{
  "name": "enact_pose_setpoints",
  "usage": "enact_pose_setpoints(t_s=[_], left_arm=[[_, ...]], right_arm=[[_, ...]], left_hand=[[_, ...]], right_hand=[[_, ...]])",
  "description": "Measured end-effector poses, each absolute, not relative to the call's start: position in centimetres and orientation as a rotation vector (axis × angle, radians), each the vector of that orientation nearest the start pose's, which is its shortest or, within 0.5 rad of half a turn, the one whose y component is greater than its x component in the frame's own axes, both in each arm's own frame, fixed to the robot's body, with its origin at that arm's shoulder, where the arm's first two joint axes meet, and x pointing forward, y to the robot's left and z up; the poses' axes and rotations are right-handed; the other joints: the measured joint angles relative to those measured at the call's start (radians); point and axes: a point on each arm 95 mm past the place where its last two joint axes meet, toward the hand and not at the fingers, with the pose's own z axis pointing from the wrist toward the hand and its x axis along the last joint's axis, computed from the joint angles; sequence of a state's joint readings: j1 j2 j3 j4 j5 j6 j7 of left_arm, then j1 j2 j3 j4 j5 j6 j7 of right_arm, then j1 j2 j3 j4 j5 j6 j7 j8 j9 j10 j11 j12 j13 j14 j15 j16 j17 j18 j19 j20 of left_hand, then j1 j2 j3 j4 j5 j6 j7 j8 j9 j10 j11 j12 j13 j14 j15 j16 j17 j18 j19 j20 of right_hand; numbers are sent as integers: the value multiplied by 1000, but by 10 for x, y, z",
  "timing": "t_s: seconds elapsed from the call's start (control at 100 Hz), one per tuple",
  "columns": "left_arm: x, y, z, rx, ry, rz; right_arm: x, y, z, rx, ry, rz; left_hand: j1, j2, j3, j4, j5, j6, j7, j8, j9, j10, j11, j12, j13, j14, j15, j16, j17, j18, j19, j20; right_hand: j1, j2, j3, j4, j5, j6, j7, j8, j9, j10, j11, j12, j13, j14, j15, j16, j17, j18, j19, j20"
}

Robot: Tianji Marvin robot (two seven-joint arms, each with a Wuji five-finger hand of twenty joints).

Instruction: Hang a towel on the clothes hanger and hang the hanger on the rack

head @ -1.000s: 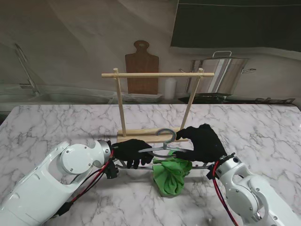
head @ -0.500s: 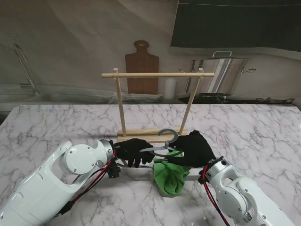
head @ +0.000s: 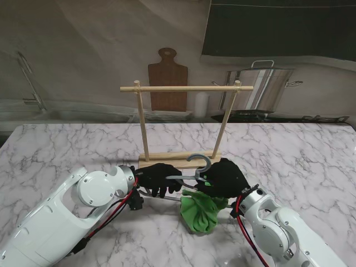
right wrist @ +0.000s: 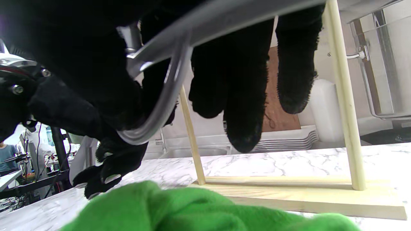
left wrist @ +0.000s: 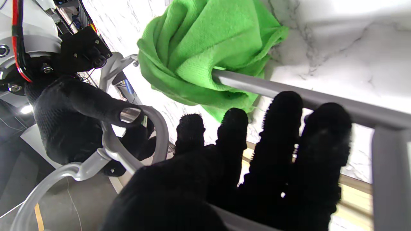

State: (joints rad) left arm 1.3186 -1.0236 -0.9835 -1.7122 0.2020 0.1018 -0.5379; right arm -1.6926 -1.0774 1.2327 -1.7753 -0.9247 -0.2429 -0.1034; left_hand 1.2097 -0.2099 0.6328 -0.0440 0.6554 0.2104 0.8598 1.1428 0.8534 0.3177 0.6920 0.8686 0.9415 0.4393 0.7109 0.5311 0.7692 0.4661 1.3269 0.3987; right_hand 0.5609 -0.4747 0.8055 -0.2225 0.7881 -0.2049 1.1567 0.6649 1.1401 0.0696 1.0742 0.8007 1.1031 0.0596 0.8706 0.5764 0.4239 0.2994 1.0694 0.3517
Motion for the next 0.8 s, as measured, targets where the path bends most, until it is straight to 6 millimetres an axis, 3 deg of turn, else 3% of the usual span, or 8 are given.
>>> enact_pose_setpoints(t_s=[0.15, 0.26, 0.32, 0.44, 0.49, 0.58, 0.7, 0.8], left_arm=[[403, -91, -275, -1847, 1903, -1814], [403, -93, -275, -1832, 1887, -1827], [403, -93, -275, -1828, 1878, -1838], [404, -93, -277, -1804, 1857, -1877], [405, -93, -277, -1792, 1855, -1888], [405, -93, -278, -1754, 1856, -1906], [406, -94, -279, -1734, 1856, -1906], [407, -94, -279, -1719, 1845, -1911]], right_arm=[[355, 33, -293, 1008, 1500, 1878], [356, 31, -292, 961, 1485, 1878], [356, 30, -292, 960, 1483, 1877], [357, 28, -293, 959, 1476, 1880], [357, 28, -293, 957, 1475, 1876], [358, 26, -293, 965, 1469, 1865], [359, 24, -294, 1007, 1444, 1867], [360, 24, -295, 1033, 1424, 1858]], left_hand=[[0, -1, -9, 5, 1, -1, -58, -71, 0, -7, -47, -38, -18, 0, 0, 13, -42, -6, 34, 3], [12, -1, -86, 9, -1, -1, -217, -211, -1, -22, -163, -73, -107, -2, -20, 25, -179, -25, 55, 29], [14, -1, -207, 9, -44, 4, -292, -268, -63, -19, -255, -96, -179, -8, -51, 26, -288, -42, 67, 39], [37, 2, -541, 9, -149, 19, -461, -394, -253, -6, -431, -348, -333, -46, -160, 26, -496, -107, 53, 45], [35, 15, -614, 10, -167, 34, -551, -433, -315, -4, -495, -420, -375, -63, -186, 26, -546, -124, 50, 37], [-34, 50, -654, 11, -183, 51, -683, -514, -379, -4, -580, -500, -431, -75, -221, 26, -597, -140, 43, 19], [-90, 53, -661, 11, -197, 61, -719, -576, -432, -3, -635, -553, -480, -97, -252, 11, -632, -151, 41, -8], [-153, 98, -665, 11, -247, 70, -754, -614, -497, -3, -659, -598, -600, -60, -461, -115, -659, -162, 41, -41]], right_hand=[[14, -58, 63, -11, 32, 44, -20, -14, 58, 12, 41, 0, 92, 17, 50, 25, 112, -10, 56, 0], [14, -91, 96, -20, 43, 57, -28, -34, 72, 17, 63, 0, 125, 25, 77, 47, 172, -10, 86, 0], [15, -107, 109, -21, 54, 72, -30, -49, 83, 23, 78, 0, 136, 32, 117, 71, 201, -10, 101, 0], [16, -145, 134, -22, 108, 106, -28, -63, 94, 49, 108, 2, 139, 57, 206, 108, 249, -11, 151, 0], [16, -151, 140, -24, 107, 106, -26, -63, 102, 52, 113, 4, 141, 61, 233, 116, 265, -11, 168, 8], [16, -156, 140, -31, 107, 103, -26, -64, 104, 66, 126, 16, 141, 74, 279, 125, 288, -11, 183, 26], [16, -182, 142, -40, 131, 112, -25, -64, 116, 68, 146, 18, 148, 82, 359, 156, 334, -9, 211, 51], [16, -189, 155, -41, 152, 119, -22, -62, 139, 75, 156, 0, 158, 90, 421, 172, 364, -3, 232, 66]])
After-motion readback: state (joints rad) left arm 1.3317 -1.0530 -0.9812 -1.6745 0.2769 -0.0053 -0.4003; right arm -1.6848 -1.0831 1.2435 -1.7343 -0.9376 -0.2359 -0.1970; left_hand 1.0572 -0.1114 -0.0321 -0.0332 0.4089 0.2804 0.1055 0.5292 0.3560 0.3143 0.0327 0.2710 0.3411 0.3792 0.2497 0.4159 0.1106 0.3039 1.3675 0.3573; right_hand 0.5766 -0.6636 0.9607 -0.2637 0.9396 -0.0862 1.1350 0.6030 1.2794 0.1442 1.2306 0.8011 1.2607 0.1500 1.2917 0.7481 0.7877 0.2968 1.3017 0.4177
